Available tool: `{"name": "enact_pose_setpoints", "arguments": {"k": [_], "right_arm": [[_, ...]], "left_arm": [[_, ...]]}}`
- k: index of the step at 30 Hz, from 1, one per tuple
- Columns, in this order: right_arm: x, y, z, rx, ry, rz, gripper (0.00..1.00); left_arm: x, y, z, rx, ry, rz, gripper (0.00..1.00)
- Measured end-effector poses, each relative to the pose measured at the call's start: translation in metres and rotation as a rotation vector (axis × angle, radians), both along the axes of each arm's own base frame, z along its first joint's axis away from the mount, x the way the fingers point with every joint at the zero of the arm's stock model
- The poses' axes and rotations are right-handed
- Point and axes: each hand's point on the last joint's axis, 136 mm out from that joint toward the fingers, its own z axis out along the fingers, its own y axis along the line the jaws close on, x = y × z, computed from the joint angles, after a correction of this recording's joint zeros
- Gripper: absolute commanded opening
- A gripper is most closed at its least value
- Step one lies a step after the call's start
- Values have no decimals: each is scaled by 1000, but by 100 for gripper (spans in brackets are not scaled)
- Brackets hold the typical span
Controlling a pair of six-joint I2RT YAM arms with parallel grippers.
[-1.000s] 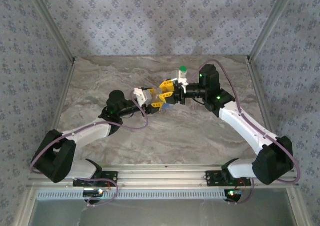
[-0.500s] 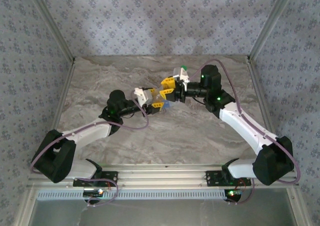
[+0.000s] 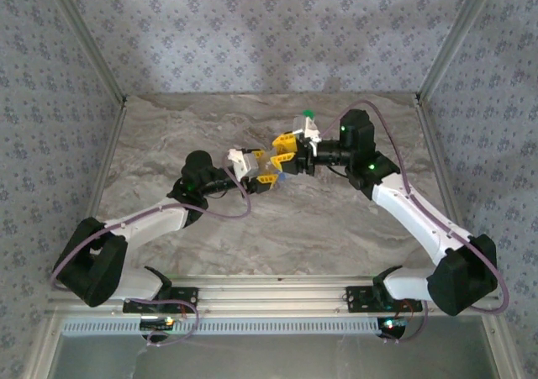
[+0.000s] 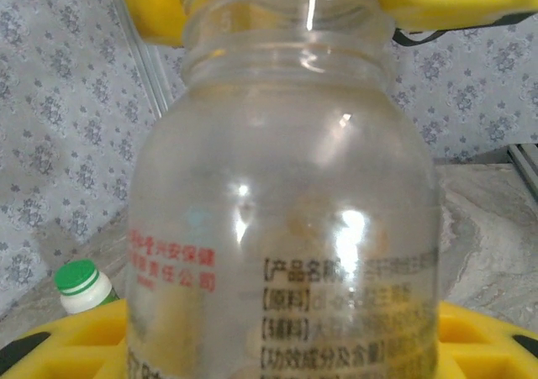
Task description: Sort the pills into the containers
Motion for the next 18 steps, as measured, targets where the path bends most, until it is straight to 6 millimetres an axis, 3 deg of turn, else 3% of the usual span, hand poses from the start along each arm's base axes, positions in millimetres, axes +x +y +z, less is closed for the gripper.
{"name": "enact_pose_setpoints", "arguments": {"k": [7, 18], "right_arm": [[-4, 6, -13, -58, -14, 72, 0], [-30, 3, -31, -140, -148, 284, 0]], "left_arm": [[-3, 0, -7, 23, 21, -12, 2], [-24, -1, -15, 65, 44, -115, 0]]}}
